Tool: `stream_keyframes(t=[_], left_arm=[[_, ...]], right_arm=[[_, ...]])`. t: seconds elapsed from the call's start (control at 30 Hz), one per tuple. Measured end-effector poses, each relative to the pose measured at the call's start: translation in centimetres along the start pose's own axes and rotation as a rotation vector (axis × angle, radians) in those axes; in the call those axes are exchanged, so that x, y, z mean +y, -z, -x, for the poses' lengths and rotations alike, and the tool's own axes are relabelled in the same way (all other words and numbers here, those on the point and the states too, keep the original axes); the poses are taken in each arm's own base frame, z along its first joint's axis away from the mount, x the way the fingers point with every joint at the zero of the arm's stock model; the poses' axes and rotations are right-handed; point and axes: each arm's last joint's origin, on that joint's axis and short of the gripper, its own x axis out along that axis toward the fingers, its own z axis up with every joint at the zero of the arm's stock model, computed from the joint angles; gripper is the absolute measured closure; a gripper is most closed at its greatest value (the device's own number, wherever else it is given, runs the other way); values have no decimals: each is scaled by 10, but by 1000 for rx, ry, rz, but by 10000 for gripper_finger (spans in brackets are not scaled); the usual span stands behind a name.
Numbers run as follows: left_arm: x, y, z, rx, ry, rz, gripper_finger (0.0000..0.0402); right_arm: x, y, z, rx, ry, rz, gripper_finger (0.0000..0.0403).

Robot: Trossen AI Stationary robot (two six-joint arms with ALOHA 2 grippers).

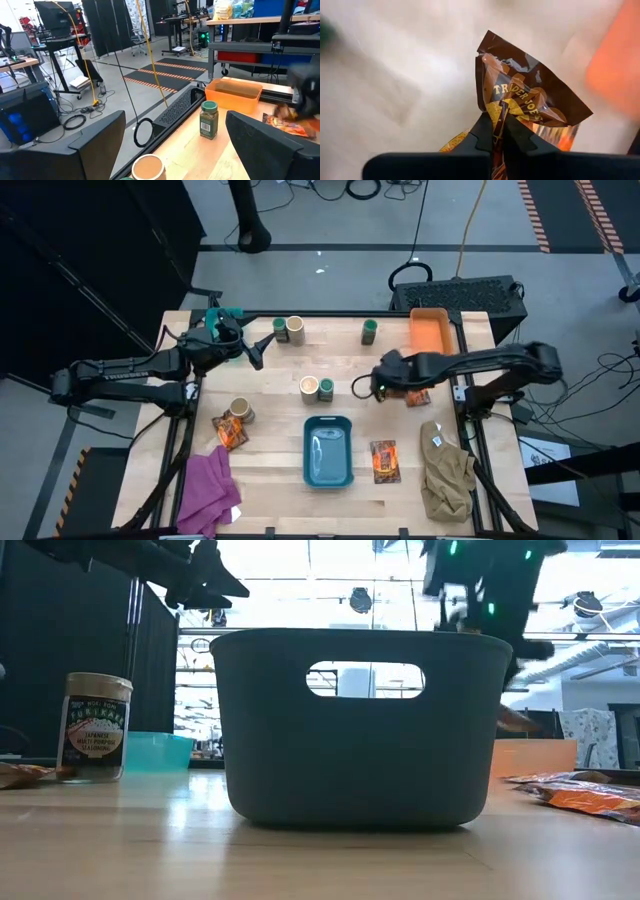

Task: Sort spices by type
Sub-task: Put the orange seasoning bag into the orange bin

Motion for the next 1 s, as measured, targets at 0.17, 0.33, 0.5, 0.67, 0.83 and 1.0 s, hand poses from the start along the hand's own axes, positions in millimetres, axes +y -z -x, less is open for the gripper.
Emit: stream_keyframes(t=[0.17, 0.33, 0.5, 0.67, 0.83, 1.0], left_arm=[[0, -1, 0, -8, -1, 3, 52], [0, -3, 0, -31, -3, 14, 52], [1, -5, 0, -53, -4, 23, 52], [1, -6, 0, -58, -5, 22, 52], [1, -6, 0, -57, -5, 21, 52], [1, -6, 0, -57, -5, 18, 52]], right_arm=[[-30, -24, 19, -285, 131, -90, 399], [-71, -54, 7, -301, 299, -198, 399], [-108, -77, -16, -217, 444, -276, 399], [-128, -86, -34, -134, 479, -311, 397], [-133, -89, -42, -103, 508, -306, 361], [-134, -89, -44, -96, 519, -308, 304]])
